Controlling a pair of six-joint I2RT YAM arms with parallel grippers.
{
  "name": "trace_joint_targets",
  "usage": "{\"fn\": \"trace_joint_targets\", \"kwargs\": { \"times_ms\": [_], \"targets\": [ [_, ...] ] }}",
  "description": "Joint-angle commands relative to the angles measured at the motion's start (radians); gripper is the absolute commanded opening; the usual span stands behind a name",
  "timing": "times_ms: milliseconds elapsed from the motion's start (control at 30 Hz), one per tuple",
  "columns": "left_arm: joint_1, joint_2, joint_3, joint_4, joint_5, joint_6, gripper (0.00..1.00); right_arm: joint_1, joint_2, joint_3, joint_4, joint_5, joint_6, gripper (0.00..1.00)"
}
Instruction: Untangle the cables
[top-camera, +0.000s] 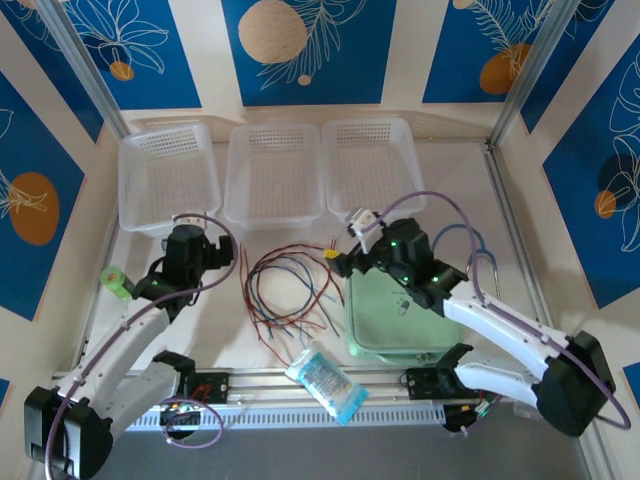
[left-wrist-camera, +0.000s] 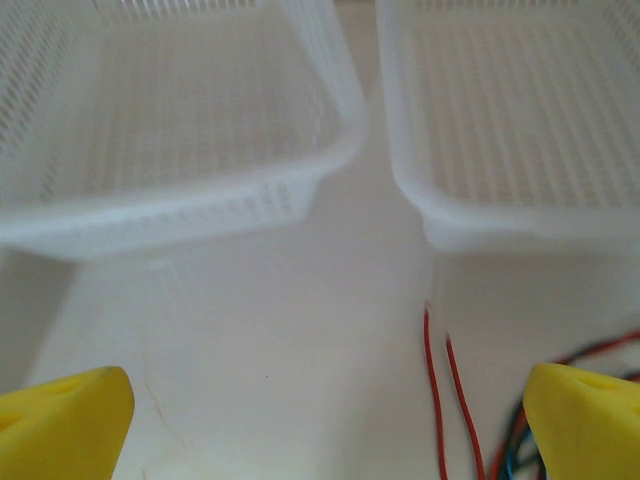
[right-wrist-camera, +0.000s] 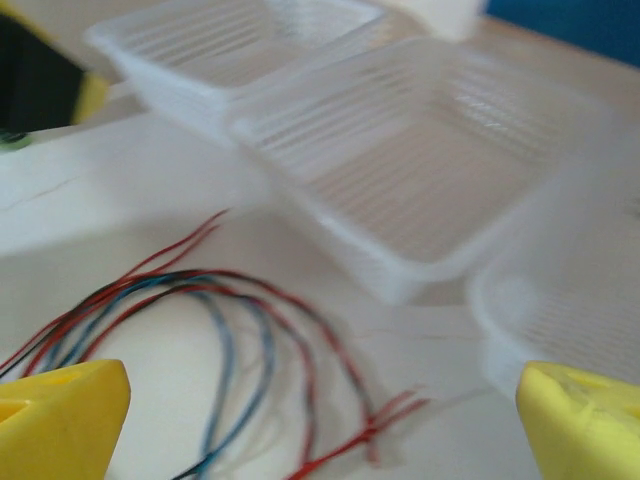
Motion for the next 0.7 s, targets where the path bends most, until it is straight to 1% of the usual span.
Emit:
{"fn": "trace_joint_targets", "kwargs": {
  "times_ms": [0, 67, 167, 300, 367, 433, 567, 667],
  "targets": [
    [-0.01, 0.001, 0.035, -0.2, 0.103, -0.145, 1.0, 0.096, 0.098, 0.053, -0.09, -0.113, -0.082, 0.98],
    [-0.009, 0.008, 0.041, -0.222, 0.143, -0.174, 0.99, 0.148, 0.172, 0.085, -0.12, -0.162, -0.139, 0.95],
    [-0.009, 0.011, 0.04, -0.256, 0.184, -0.207, 1.0, 0.193, 0.285, 0.162, -0.193, -0.2, -0.178, 0.87],
    [-0.01, -0.005, 0.015, -0.287, 0.217, -0.259, 0.97, 0.229, 0.43, 0.269, -0.295, -0.204, -0.233, 0.71],
    [-0.009, -0.025, -0.008, -0.293, 0.231, -0.294, 0.96, 0.241, 0.495, 0.31, -0.318, -0.208, -0.253, 0.62],
    [-0.01, -0.045, -0.032, -0.297, 0.244, -0.325, 0.95, 0.244, 0.543, 0.339, -0.324, -0.229, -0.25, 0.56],
    [-0.009, -0.075, -0.061, -0.316, 0.27, -0.38, 0.91, 0.263, 0.624, 0.405, -0.366, -0.267, -0.243, 0.47],
    [-0.009, -0.092, -0.084, -0.317, 0.315, -0.424, 0.86, 0.273, 0.678, 0.454, -0.404, -0.306, -0.228, 0.42]
  ]
}}
